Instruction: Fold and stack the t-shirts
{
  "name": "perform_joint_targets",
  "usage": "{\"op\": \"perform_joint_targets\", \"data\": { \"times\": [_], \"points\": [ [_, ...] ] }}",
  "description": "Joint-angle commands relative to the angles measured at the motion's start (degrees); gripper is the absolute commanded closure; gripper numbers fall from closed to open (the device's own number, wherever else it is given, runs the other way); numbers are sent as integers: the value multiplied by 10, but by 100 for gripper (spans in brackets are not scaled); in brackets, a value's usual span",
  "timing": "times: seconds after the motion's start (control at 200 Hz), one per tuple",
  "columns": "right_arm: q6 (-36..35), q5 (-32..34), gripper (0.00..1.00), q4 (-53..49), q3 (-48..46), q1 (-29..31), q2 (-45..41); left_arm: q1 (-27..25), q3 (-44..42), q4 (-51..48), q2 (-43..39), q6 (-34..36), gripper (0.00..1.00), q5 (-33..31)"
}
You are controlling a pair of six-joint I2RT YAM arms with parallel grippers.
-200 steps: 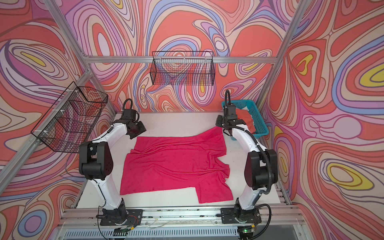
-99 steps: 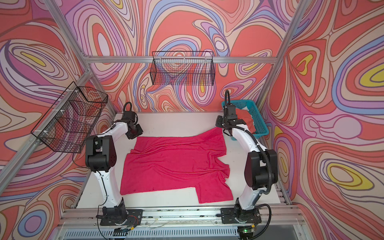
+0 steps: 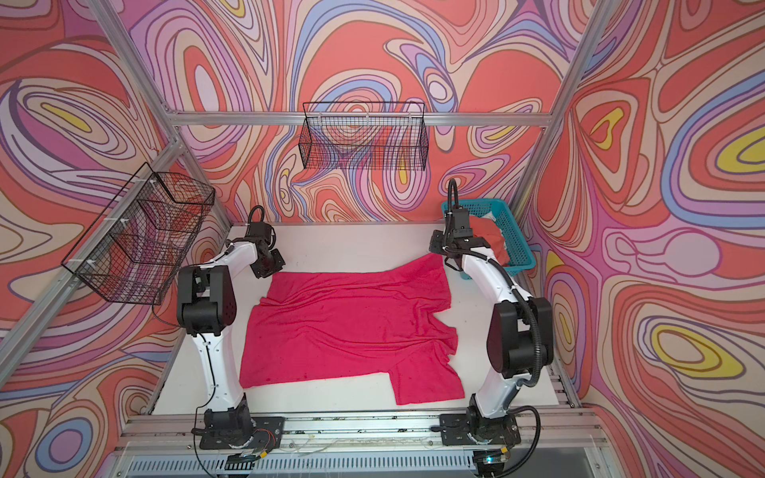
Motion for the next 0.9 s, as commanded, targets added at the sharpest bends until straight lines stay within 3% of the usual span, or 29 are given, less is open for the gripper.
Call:
{"op": "perform_joint_targets", "data": {
  "times": [0.0, 0.36, 0.551, 0.896],
  "points": [
    [-5, -4, 100, -5, 16, 3, -3, 3, 23, -42, 22, -9, 75, 0],
    [-5, -5, 100, 0, 10, 2, -6, 5, 33, -57, 32, -13, 83, 8],
    [-5, -7, 100, 4, 7, 2, -6, 5, 29, -51, 28, -17, 100, 10],
    [-1, -18, 100, 22, 38, 2, 8, 5, 33, -2, -66, -49, 100, 37]
  ]
}}
